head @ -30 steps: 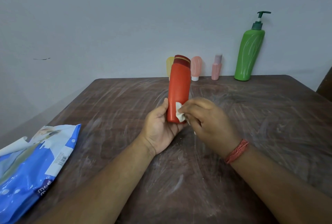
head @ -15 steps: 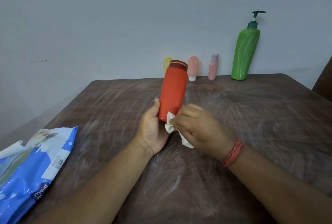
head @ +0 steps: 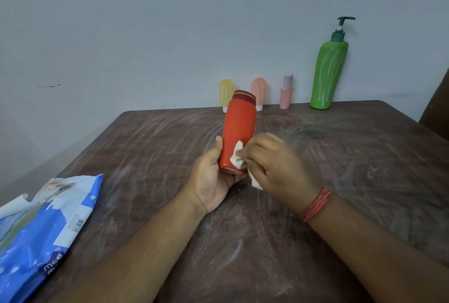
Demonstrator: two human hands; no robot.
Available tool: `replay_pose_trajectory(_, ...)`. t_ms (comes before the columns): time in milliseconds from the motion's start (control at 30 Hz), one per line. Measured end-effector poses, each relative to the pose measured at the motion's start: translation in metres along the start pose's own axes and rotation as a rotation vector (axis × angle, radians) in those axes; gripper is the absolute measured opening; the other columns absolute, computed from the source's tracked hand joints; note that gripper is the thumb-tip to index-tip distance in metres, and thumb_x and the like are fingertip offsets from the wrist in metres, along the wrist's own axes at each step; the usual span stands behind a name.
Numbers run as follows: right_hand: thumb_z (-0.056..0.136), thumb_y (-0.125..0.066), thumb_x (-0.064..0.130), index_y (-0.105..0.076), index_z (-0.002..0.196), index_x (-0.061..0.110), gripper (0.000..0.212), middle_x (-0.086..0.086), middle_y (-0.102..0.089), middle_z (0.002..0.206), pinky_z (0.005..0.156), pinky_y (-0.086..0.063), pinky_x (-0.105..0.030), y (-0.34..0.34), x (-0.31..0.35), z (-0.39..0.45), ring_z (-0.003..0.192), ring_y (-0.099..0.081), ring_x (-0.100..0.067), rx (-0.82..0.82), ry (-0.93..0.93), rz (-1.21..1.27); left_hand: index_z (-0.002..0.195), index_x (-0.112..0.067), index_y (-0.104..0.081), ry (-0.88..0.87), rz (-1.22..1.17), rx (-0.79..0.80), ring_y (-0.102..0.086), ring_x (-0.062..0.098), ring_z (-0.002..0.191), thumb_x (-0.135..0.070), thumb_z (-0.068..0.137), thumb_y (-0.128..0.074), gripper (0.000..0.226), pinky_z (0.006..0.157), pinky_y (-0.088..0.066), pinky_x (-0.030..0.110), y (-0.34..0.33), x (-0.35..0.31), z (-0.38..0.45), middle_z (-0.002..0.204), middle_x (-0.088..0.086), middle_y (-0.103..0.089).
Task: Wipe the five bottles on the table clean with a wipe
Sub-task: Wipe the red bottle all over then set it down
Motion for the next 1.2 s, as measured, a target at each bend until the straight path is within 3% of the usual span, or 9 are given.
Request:
replay_pose_trajectory(100,0.092,-0.062,0.006,-0.073,0.102,0.008,0.015,-0.004,-0.063,0.095,0.078,-0.051,-0.036,-0.010,0.012,-0.002,0.088,-0.059,-0.022,0.083,0.105,0.005,0.145,-0.002,-0.047,0.004,-0.011,0.008,-0.067,0.030,0.101,-0.047,0.100,-0.043,0.063,0.093,-0.056,0.047,0.001,-0.001,0.000,0.122,0.022,-0.065)
replay_pose_trajectory(233,0.091,-0.065,0.004,-0.073,0.100,0.007,0.013,-0.004,-0.063,0.095,0.079,-0.052,-0.037,0.006,-0.012,-0.001,0.089,-0.059,-0.019,-0.052,-0.067,-0.009,0.144,-0.005,-0.050,0.004,0.007,0.026,-0.063,0.035,0.115,-0.049,0.095,-0.046,0.066,0.106,-0.047,0.058,-0.002,0.001,0.001,0.135,0.024,-0.062)
replay_pose_trajectory(400,0.093,-0.057,0.007,-0.071,0.100,0.008,0.015,-0.004,-0.062,0.096,0.078,-0.049,-0.034,-0.008,0.012,-0.001,0.089,-0.058,-0.021,0.068,0.095,0.018,0.145,0.000,-0.047,0.015,-0.070,0.007,-0.069,0.028,0.100,-0.047,0.101,-0.041,0.064,0.091,-0.058,0.044,0.001,-0.001,0.000,0.121,0.022,-0.067)
replay_pose_trajectory(567,0.091,-0.064,0.001,-0.072,0.098,0.007,0.012,-0.001,-0.063,0.096,0.076,-0.051,-0.030,0.014,-0.019,-0.004,0.087,-0.061,-0.016,-0.150,-0.178,0.065,0.144,0.000,-0.047,-0.049,-0.117,0.027,-0.067,0.033,0.115,-0.044,0.103,-0.043,0.061,0.099,-0.055,0.052,-0.001,-0.008,0.001,0.134,0.024,-0.063)
replay_pose_trajectory(633,0.091,-0.064,0.000,-0.070,0.096,0.008,0.011,0.001,-0.062,0.095,0.077,-0.049,-0.023,0.018,-0.017,-0.006,0.086,-0.060,-0.014,-0.201,-0.188,0.088,0.142,0.006,-0.047,-0.066,-0.149,0.036,-0.068,0.032,0.113,-0.046,0.102,-0.047,0.065,0.097,-0.056,0.048,-0.002,-0.008,0.001,0.131,0.024,-0.064)
replay_pose_trajectory(700,0.090,-0.064,0.001,-0.068,0.095,0.008,0.009,0.000,-0.061,0.095,0.075,-0.049,-0.027,0.016,-0.010,-0.005,0.085,-0.059,-0.014,-0.201,-0.146,0.080,0.133,0.013,-0.051,-0.080,-0.201,0.038,-0.069,0.030,0.108,-0.045,0.098,-0.054,0.068,0.094,-0.057,0.044,-0.002,-0.010,0.001,0.123,0.025,-0.065)
replay_pose_trajectory(800,0.091,-0.063,0.001,-0.069,0.095,0.004,0.008,-0.005,-0.060,0.094,0.073,-0.051,-0.036,0.012,0.002,-0.001,0.084,-0.059,-0.019,-0.172,-0.042,0.036,0.118,0.008,-0.059,-0.088,-0.256,0.070,-0.071,0.025,0.101,-0.042,0.090,-0.064,0.057,0.087,-0.059,0.038,-0.004,-0.012,0.002,0.109,0.020,-0.069)
replay_pose_trajectory(967,0.093,-0.061,0.002,-0.069,0.091,0.003,0.008,-0.007,-0.061,0.091,0.075,-0.049,-0.033,0.017,0.011,0.000,0.084,-0.058,-0.020,-0.203,0.046,-0.013,0.127,0.004,-0.054,-0.094,-0.244,0.061,-0.068,0.025,0.105,-0.040,0.079,-0.076,0.069,0.088,-0.059,0.039,-0.006,-0.012,0.002,0.112,0.019,-0.066)
replay_pose_trajectory(1200,0.089,-0.064,0.001,-0.068,0.090,0.005,0.006,-0.005,-0.061,0.093,0.073,-0.051,-0.033,0.017,-0.005,-0.001,0.084,-0.059,-0.017,-0.162,-0.059,-0.008,0.126,-0.004,-0.050,-0.135,-0.197,0.028,-0.068,0.026,0.101,-0.038,0.076,-0.079,0.067,0.084,-0.060,0.041,-0.003,-0.018,-0.001,0.107,0.018,-0.061)
Point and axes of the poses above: each hand's wrist, its own z-axis towards the middle knuckle, its own y-axis out of the back of the hand, x = y × z, the point moved 9 cm from there along z, towards the middle knuckle
